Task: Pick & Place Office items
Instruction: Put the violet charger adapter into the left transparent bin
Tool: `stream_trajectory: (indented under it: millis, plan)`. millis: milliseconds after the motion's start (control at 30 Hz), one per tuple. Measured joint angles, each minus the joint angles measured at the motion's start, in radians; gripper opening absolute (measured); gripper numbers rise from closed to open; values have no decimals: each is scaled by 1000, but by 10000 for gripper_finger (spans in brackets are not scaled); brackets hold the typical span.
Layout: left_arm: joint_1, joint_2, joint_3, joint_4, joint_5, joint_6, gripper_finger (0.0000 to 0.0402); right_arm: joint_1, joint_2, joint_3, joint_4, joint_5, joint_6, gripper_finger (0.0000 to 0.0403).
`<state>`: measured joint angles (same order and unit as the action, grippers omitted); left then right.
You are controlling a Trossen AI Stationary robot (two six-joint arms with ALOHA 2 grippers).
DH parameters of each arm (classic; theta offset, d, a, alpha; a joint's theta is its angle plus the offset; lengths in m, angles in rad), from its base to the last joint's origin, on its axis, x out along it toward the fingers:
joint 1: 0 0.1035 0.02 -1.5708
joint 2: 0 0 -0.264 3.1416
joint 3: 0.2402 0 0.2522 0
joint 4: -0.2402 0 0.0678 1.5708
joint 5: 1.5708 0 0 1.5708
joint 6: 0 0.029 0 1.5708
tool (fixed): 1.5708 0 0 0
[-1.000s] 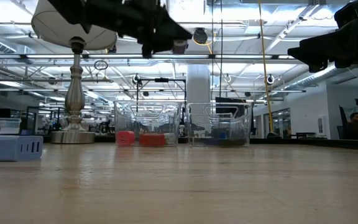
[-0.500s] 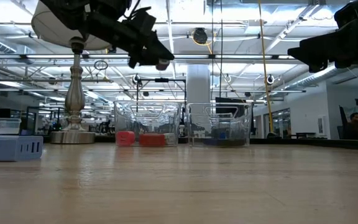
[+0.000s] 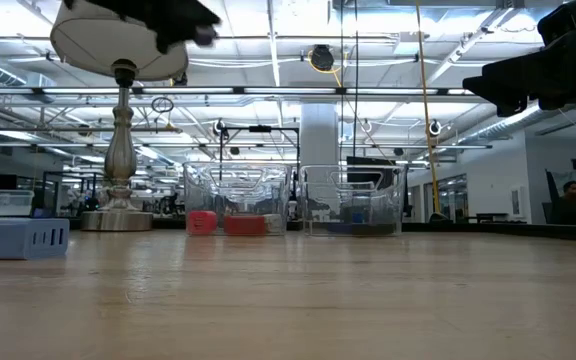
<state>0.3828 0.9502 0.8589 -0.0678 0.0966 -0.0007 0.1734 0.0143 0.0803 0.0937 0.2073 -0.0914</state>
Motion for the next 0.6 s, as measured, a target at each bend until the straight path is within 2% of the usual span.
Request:
stream_trajectory:
  millis: [133,267,467,600]
  plan:
    - [-23,-172,-12,-114,-4,-5,157,0,0,0,0,0,0,207]
    - [-64,-318,-123,-127,-25,-23,157,0,0,0,0,0,0,205]
    - [-89,-482,-387,41,-103,-99,182,0,0,0,0,0,0,204]
    - [-99,-508,-575,269,-96,-148,176,0,0,0,0,0,0,204]
